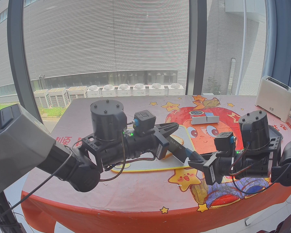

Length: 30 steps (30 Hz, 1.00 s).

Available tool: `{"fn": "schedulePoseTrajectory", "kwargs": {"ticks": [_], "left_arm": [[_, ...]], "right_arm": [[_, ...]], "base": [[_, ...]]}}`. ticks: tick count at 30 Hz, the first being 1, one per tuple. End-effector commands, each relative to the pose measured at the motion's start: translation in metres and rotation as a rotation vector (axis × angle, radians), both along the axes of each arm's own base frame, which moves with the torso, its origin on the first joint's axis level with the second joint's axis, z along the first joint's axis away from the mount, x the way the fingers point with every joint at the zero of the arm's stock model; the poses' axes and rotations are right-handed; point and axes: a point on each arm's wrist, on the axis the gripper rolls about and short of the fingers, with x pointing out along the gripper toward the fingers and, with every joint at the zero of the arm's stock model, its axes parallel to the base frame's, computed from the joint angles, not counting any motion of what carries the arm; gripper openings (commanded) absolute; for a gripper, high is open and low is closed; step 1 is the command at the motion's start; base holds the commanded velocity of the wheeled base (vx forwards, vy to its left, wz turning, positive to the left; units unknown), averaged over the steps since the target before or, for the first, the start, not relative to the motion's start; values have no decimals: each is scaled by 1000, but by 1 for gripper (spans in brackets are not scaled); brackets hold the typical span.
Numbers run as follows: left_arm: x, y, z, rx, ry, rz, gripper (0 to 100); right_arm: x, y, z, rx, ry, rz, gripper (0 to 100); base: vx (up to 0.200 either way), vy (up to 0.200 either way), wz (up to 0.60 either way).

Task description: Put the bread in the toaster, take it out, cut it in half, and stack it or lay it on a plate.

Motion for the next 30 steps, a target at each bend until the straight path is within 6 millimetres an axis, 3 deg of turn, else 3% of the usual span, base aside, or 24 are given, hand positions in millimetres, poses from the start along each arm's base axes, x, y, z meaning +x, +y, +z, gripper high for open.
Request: {"fn": "schedulePoseTrajectory", "kwargs": {"ticks": [1, 4, 16, 23, 30], "left_arm": [[-1, -8, -15, 24, 29, -16, 0], [2, -15, -31, 51, 52, -26, 0], [3, -19, -63, 111, 108, -31, 0], [4, -20, -63, 111, 108, -31, 0], [8, -20, -45, 50, 54, -22, 0]], "right_arm": [[0, 1, -1, -3, 4, 2, 0], [0, 1, 0, -1, 1, 2, 0], [-1, 1, 0, 0, 2, 1, 0], [0, 0, 5, 19, -12, -5, 0], [0, 2, 6, 19, -14, -3, 0]], "base": [[0, 0, 0], [0, 0, 0], [0, 0, 0], [0, 0, 0], [0, 0, 0]]}}
